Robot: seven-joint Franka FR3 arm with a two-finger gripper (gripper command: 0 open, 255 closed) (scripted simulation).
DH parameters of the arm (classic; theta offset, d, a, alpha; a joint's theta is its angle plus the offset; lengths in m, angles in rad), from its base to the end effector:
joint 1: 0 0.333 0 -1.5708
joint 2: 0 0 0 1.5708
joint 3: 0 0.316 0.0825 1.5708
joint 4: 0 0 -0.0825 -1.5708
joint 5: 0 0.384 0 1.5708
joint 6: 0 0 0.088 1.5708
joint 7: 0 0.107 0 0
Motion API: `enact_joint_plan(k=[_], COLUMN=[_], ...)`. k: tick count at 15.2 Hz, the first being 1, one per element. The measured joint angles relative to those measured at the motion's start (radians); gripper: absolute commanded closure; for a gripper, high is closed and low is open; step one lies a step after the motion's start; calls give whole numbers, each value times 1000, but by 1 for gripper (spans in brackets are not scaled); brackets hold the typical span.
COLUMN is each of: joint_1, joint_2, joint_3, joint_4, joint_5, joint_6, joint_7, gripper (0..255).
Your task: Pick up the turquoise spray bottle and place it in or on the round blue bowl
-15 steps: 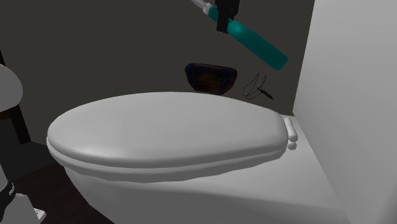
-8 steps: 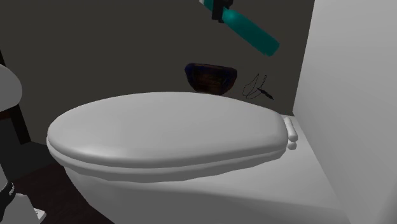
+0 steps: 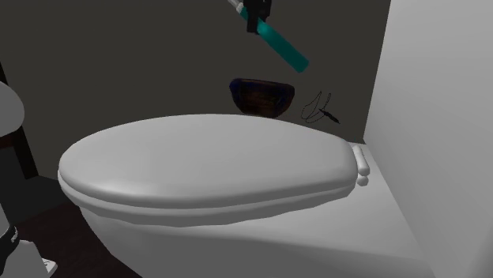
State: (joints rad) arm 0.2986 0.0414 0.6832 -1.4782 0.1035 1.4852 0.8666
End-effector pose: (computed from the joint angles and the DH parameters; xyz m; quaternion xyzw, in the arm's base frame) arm 0.3061 0.4644 0.6434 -0.9960 -0.0612 0.0591 0.0290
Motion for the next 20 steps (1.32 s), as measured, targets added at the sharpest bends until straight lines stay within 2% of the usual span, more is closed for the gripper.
enact_joint_plan(k=[4,16,20], joint_1=[69,54,53], joint_2=[65,14,10], joint_3=[51,46,45], joint_4=[50,-159,-186], joint_5=[-43,-9,-6], joint_6=[12,181,205], joint_7=[115,85,80], gripper=[255,255,255])
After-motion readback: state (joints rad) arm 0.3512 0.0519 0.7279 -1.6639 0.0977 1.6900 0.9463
